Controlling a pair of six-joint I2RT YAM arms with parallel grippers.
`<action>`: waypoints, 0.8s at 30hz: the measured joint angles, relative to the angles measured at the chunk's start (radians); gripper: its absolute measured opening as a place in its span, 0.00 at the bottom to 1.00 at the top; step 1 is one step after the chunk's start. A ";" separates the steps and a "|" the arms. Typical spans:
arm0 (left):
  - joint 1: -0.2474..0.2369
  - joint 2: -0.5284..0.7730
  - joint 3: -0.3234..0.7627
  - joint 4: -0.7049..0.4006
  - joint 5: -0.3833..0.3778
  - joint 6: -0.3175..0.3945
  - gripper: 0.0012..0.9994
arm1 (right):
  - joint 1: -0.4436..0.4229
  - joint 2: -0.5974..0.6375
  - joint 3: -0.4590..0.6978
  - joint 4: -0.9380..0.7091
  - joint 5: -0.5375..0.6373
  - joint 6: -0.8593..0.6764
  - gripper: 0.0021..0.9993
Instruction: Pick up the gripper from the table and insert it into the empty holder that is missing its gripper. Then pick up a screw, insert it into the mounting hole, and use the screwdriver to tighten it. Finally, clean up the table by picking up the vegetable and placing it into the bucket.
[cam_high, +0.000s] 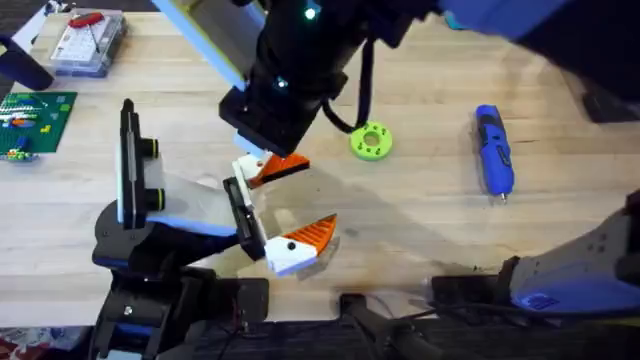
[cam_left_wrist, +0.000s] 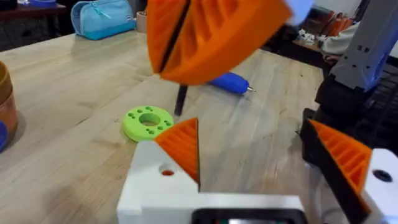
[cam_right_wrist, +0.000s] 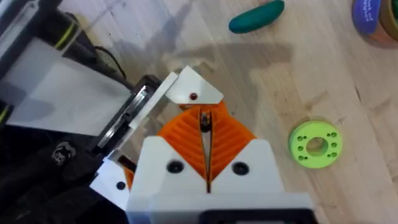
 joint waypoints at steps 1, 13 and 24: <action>0.000 0.000 0.000 0.000 0.000 0.000 0.99 | 0.000 0.005 0.000 0.000 0.000 0.000 0.00; 0.000 0.000 0.000 0.000 0.000 0.000 0.99 | 0.000 0.053 0.000 -0.001 0.000 -0.007 0.00; 0.000 0.000 0.000 0.000 0.000 0.000 0.99 | 0.000 0.053 0.019 -0.008 0.000 -0.007 0.00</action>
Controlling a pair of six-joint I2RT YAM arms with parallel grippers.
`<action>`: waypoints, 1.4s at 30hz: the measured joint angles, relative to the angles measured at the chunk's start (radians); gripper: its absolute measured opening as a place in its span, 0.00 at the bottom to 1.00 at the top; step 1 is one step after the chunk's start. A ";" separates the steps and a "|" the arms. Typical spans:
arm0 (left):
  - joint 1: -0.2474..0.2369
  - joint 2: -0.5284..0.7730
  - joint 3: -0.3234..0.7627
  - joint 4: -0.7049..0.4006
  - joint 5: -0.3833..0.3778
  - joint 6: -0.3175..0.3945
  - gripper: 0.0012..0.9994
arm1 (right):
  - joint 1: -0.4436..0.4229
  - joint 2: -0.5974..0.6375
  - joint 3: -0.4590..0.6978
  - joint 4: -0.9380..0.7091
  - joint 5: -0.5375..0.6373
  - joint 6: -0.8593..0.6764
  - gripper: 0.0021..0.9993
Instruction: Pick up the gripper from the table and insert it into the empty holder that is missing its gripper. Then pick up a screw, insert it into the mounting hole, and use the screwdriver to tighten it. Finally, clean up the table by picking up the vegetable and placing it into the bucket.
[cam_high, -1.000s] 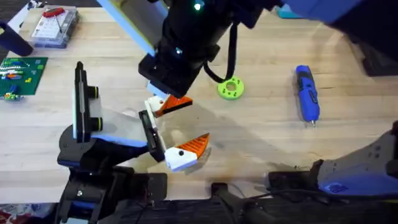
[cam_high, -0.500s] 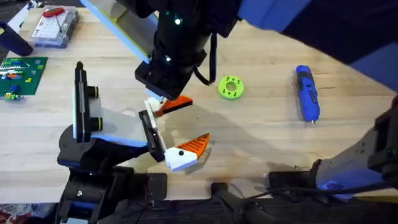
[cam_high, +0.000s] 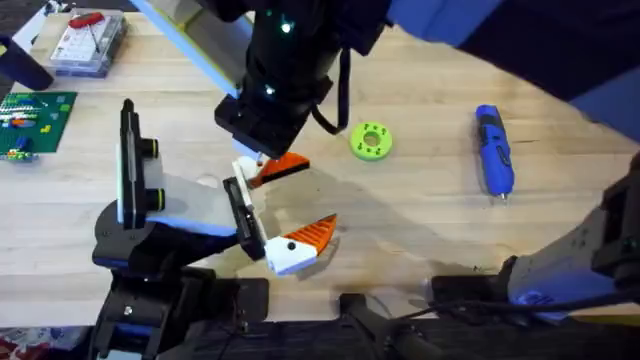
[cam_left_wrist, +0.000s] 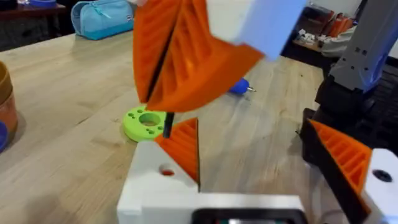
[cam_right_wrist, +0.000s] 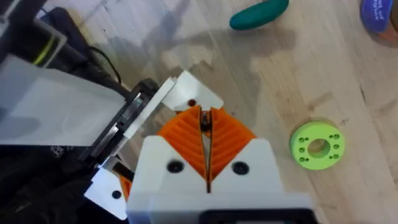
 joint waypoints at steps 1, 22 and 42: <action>0.000 0.000 0.000 0.000 0.000 0.000 0.99 | 0.001 0.000 0.001 0.000 0.000 0.000 0.00; 0.000 0.000 0.000 0.000 0.000 0.000 0.99 | 0.037 0.000 0.001 0.012 0.000 -0.015 0.00; 0.000 0.000 0.000 0.000 0.000 0.000 0.99 | 0.037 0.038 0.001 0.012 0.000 -0.023 0.00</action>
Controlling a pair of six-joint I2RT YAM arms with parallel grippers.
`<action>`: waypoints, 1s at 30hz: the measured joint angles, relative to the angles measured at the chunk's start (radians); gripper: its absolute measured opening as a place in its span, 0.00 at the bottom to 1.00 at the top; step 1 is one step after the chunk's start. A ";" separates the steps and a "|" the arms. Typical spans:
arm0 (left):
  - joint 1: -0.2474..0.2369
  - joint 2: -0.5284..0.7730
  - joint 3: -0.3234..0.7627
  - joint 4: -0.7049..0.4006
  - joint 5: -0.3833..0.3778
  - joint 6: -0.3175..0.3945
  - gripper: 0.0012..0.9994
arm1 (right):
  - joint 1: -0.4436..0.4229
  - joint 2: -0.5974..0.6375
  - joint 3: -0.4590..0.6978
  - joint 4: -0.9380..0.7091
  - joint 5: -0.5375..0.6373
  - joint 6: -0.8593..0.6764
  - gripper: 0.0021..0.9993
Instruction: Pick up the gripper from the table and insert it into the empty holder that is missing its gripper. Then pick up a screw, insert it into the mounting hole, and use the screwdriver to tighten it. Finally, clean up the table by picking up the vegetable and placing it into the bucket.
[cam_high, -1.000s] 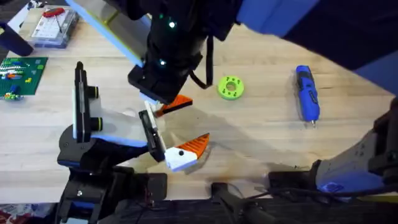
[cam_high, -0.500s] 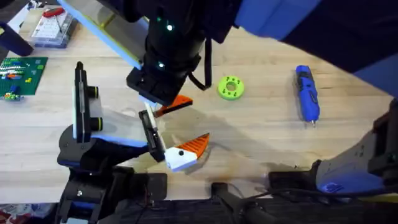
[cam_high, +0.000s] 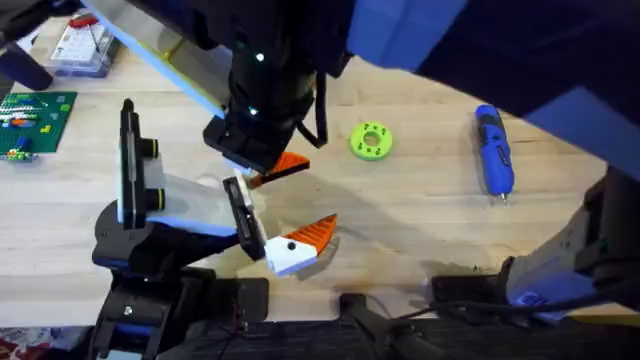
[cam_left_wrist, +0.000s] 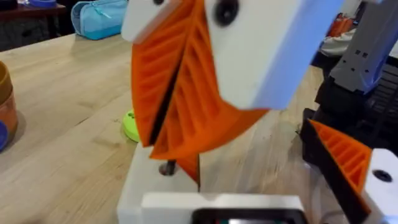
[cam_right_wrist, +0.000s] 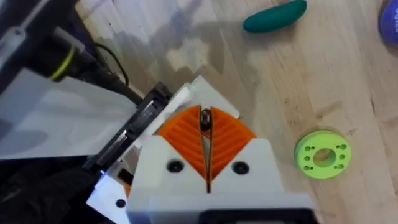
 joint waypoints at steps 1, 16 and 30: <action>0.000 0.000 0.000 0.000 0.000 0.000 0.99 | 0.000 0.001 0.000 -0.002 0.000 0.000 0.00; 0.000 0.000 0.000 0.000 0.000 0.000 0.99 | 0.000 0.002 0.000 -0.006 0.000 0.000 0.00; 0.000 0.000 0.000 0.000 0.000 0.000 0.99 | 0.000 0.024 0.000 -0.006 0.000 0.000 0.00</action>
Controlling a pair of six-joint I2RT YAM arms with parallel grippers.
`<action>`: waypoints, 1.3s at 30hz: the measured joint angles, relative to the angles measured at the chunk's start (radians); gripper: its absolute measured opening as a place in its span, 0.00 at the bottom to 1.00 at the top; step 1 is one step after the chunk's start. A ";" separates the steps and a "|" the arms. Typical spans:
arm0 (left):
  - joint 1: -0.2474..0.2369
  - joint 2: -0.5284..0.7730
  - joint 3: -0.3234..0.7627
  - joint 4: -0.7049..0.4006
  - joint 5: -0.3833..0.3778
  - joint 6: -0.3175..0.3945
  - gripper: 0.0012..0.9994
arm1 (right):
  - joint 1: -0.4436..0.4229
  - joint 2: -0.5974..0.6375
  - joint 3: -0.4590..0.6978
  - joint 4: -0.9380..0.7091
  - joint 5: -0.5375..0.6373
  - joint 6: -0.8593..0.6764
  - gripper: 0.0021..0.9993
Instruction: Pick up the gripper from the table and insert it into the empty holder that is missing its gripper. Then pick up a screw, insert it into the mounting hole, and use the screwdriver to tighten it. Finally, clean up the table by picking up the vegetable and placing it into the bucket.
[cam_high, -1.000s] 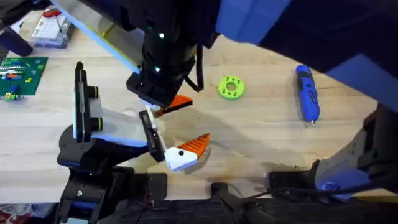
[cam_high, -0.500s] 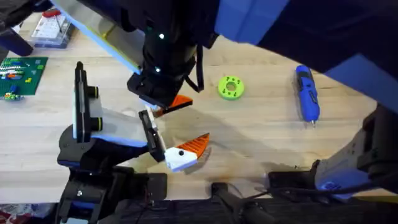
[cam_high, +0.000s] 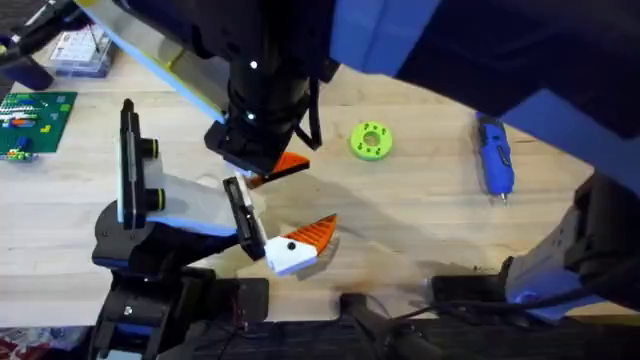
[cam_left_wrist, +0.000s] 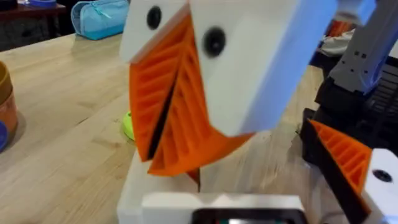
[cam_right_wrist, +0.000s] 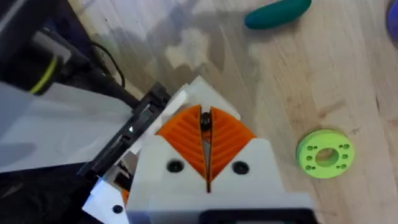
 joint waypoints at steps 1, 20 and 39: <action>0.000 0.000 0.000 0.000 0.000 0.000 0.99 | 0.000 0.001 0.000 0.000 0.000 0.000 0.00; 0.000 0.000 0.000 0.000 0.000 0.000 0.99 | 0.000 0.009 0.000 0.000 0.000 0.000 0.00; 0.000 0.000 0.000 0.000 0.000 -0.003 0.99 | 0.000 0.018 0.000 -0.002 0.000 0.000 0.00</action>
